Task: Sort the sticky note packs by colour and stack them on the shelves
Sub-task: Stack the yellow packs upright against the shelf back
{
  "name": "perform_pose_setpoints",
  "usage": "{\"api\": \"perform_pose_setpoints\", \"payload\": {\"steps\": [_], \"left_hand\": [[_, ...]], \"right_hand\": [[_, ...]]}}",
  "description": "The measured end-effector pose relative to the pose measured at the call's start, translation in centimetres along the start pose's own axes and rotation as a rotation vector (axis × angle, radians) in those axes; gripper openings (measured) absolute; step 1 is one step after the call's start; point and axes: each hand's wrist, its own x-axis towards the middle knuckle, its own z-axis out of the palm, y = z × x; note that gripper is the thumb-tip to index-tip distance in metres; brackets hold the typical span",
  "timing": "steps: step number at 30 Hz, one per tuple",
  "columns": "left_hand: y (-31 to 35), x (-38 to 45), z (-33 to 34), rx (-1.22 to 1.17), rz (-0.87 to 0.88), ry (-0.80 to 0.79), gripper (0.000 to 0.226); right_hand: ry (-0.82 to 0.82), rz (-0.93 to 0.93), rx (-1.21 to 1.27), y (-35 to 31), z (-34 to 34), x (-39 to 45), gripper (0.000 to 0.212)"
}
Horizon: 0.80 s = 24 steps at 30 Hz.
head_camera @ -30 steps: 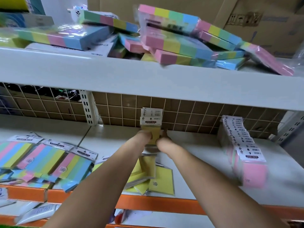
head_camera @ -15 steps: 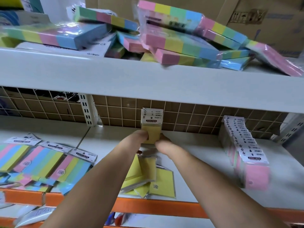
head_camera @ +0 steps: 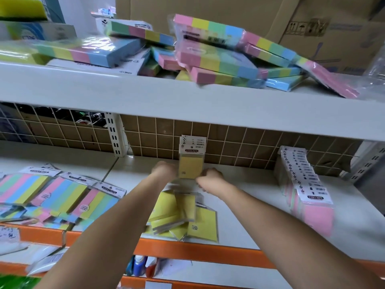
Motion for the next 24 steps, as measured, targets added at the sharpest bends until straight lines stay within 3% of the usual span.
{"api": "perform_pose_setpoints", "payload": {"steps": [5,9,17,24], "left_hand": [[-1.7,-0.4,-1.0,0.299,0.076,-0.009,0.034],[-3.1,-0.8,-1.0,0.222,0.02,0.061,0.032],[-4.4,-1.5,-0.4,0.236,-0.096,0.037,0.031],[-4.4,-1.4,0.5,0.273,-0.093,0.03,0.019]], "right_hand": [[-0.187,-0.063,0.049,-1.3,0.9,-2.5,0.02],[-0.233,-0.12,-0.008,-2.1,1.7,-3.6,0.029],[-0.24,-0.037,-0.189,-2.9,3.3,-5.7,0.053],[-0.283,0.068,-0.071,-2.9,3.3,-5.6,0.048]]}}
